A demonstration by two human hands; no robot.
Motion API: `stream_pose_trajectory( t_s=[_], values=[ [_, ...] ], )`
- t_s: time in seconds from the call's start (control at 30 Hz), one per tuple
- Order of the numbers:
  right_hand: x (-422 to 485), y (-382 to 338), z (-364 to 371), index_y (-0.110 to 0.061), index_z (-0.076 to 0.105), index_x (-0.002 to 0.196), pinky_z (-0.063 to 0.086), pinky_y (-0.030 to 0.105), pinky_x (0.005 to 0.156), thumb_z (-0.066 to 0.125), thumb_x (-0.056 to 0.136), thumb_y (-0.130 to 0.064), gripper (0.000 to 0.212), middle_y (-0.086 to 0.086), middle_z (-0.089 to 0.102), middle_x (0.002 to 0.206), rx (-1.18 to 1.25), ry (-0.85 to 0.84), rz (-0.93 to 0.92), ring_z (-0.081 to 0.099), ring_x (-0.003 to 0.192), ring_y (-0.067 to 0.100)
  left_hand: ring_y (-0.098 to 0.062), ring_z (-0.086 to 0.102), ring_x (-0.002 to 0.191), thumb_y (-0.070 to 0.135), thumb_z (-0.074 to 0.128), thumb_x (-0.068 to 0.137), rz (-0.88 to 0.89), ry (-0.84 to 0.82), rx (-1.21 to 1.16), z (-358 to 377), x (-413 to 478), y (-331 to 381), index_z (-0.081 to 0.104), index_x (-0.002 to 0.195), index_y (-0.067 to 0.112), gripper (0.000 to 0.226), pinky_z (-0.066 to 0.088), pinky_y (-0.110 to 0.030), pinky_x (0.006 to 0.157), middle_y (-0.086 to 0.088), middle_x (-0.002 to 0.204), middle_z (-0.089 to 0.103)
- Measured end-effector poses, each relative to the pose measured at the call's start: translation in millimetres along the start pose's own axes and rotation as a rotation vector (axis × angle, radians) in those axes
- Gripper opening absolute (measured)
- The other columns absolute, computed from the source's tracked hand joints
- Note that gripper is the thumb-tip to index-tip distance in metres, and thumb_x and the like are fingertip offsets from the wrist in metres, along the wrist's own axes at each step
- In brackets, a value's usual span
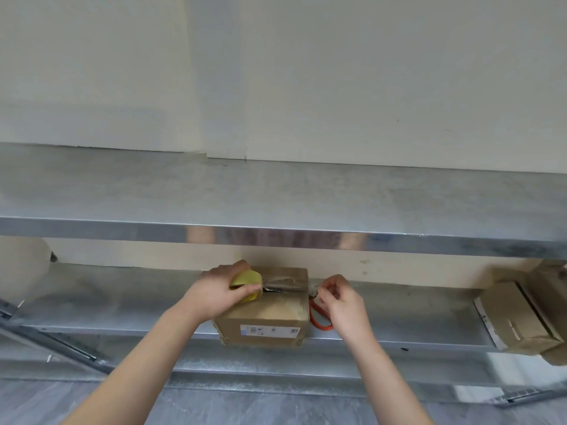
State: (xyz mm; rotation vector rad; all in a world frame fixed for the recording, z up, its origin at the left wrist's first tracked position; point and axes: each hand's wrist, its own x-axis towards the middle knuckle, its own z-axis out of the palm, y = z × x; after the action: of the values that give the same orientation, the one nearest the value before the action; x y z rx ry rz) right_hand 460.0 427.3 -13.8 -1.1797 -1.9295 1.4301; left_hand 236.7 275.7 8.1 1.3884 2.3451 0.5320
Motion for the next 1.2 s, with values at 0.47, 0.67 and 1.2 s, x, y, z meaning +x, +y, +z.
stream_pose_trajectory(
  t_s=[0.47,0.67,1.2],
  values=[
    [43.6,37.2,16.4,-0.014,0.059,0.076,0.048,0.032,0.07,0.063,0.088,-0.015,0.013,0.004,0.066,0.069,0.039,-0.054,0.263,0.061,0.069,0.022,-0.009,0.053,0.09,0.074,0.055,0.074,-0.083,-0.025,-0.066,10.1,27.5,11.9,0.047,0.102,0.055,0.035,0.037,-0.021,0.068,0.023,0.097,0.051],
    [47.7,58.8,37.6,-0.009,0.064,0.086,0.051,0.029,0.065,0.062,0.094,-0.022,0.015,0.004,0.069,0.072,0.151,-0.084,0.336,0.066,0.072,0.021,-0.008,0.051,0.099,0.074,0.057,0.074,-0.077,-0.022,-0.115,16.3,33.0,9.8,0.047,0.103,0.056,0.036,0.039,-0.026,0.081,0.028,0.105,0.049],
    [-0.7,71.3,35.8,-0.044,0.04,0.14,0.037,0.031,0.113,0.062,0.087,-0.012,0.066,-0.021,0.048,0.14,0.048,-0.258,0.048,0.042,0.132,-0.001,-0.008,0.049,0.102,0.071,0.06,0.074,-0.118,-0.024,-0.147,17.8,38.1,15.9,0.052,0.109,0.049,0.042,0.041,-0.026,0.085,0.023,0.108,0.048]
  ],
)
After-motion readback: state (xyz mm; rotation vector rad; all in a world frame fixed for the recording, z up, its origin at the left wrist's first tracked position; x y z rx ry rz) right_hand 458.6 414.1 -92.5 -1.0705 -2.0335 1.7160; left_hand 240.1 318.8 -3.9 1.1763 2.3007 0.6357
